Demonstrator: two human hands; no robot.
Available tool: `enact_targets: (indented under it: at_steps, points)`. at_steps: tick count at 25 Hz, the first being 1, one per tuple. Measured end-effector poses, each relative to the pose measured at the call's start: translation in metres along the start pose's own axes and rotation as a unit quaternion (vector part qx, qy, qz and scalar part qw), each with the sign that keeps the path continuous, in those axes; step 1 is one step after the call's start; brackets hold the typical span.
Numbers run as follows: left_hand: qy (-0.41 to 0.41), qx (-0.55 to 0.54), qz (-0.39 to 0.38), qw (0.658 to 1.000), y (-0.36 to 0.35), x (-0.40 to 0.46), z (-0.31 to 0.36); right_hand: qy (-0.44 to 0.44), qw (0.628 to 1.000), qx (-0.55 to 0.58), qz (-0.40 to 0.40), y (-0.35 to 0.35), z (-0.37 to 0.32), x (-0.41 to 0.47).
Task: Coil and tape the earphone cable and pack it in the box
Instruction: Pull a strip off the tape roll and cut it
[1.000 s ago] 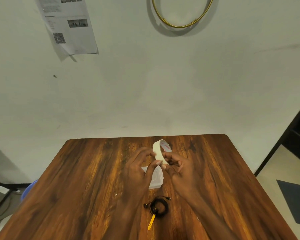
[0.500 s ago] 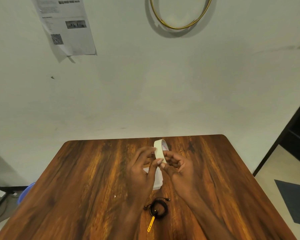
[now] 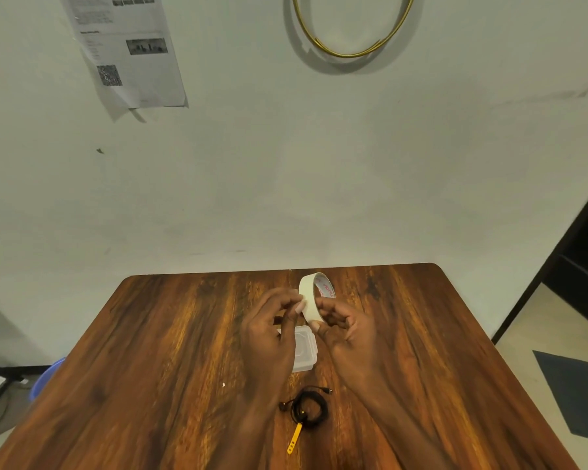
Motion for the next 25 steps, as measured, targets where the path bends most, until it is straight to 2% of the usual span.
enact_targets:
  at_steps: [9, 13, 18, 21, 25]
  points:
    - [-0.060, 0.068, -0.070, 0.993, -0.012, -0.002, 0.003, 0.001, 1.000, 0.022, 0.009, 0.005, -0.004, -0.002]
    - [-0.009, 0.011, -0.038, 0.999, -0.009, -0.004, 0.005, 0.001, 0.999, 0.045, 0.018, 0.005, -0.007, 0.000]
    - [-0.079, 0.055, 0.007, 0.995, -0.004, -0.004, 0.009, 0.000, 0.998, 0.055, 0.021, 0.004, -0.001, 0.001]
    - [-0.064, 0.049, -0.004, 0.997, -0.003, -0.003, 0.008, -0.001, 0.998, 0.052, 0.023, 0.003, 0.001, 0.003]
    - [0.006, 0.000, 0.015, 1.000, -0.001, 0.003, 0.012, 0.016, 0.999, 0.033, 0.012, 0.001, -0.003, 0.005]
Point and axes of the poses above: each hand's wrist, its own x-axis towards the middle knuckle, its own y-axis out of the back of the hand, z = x × y, the point moved 4 cm from there along x, towards the middle knuckle, and after that the axes turned 7 degrees about y, right-handed, at the moved point
